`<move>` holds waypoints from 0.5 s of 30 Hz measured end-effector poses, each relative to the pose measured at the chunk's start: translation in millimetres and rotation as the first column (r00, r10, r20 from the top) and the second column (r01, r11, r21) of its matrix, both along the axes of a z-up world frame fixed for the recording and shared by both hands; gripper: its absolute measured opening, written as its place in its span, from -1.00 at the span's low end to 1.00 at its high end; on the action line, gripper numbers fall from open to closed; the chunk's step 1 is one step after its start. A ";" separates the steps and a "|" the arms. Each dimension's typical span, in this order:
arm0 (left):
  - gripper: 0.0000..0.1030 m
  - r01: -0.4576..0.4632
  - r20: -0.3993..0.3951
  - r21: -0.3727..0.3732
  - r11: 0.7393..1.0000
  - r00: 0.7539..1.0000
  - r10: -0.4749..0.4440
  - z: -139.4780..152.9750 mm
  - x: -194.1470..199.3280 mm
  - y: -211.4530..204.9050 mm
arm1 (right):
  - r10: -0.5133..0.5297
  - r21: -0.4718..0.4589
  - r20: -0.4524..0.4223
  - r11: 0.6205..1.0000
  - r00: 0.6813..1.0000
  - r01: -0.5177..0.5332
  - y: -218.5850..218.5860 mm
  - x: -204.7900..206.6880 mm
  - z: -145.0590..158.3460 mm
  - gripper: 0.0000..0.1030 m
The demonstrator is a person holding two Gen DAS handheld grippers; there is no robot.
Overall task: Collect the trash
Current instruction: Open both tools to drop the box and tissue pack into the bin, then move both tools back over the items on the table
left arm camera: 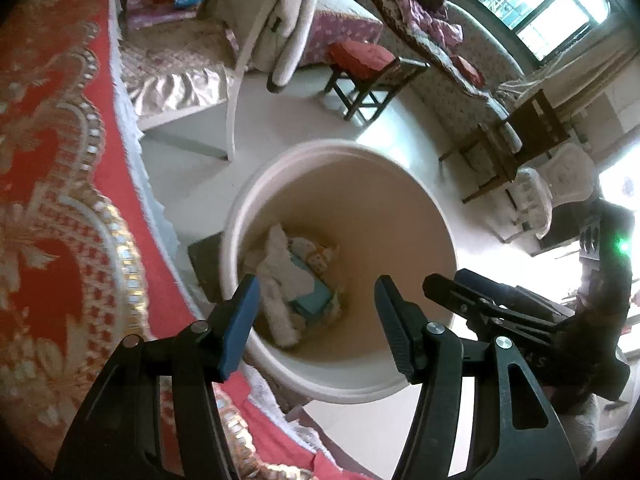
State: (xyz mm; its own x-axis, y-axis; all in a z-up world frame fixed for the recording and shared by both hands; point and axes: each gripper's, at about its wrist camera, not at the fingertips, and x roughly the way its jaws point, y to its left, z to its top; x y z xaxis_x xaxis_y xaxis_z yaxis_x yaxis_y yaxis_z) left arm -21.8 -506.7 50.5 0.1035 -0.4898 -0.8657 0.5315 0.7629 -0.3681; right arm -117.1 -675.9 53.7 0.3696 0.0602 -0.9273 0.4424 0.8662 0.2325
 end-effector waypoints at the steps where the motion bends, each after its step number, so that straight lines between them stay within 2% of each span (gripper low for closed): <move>1: 0.13 -0.008 0.014 0.004 1.000 1.000 0.008 4.0 -0.7 4.3 | 0.006 -0.001 0.003 1.000 1.000 -0.006 2.9 1.7 1.2 0.12; 15: 0.13 -0.137 0.134 0.030 0.990 0.982 0.132 32.3 -3.3 87.7 | 0.117 -0.016 0.058 0.993 0.992 -0.116 65.9 27.8 25.7 0.12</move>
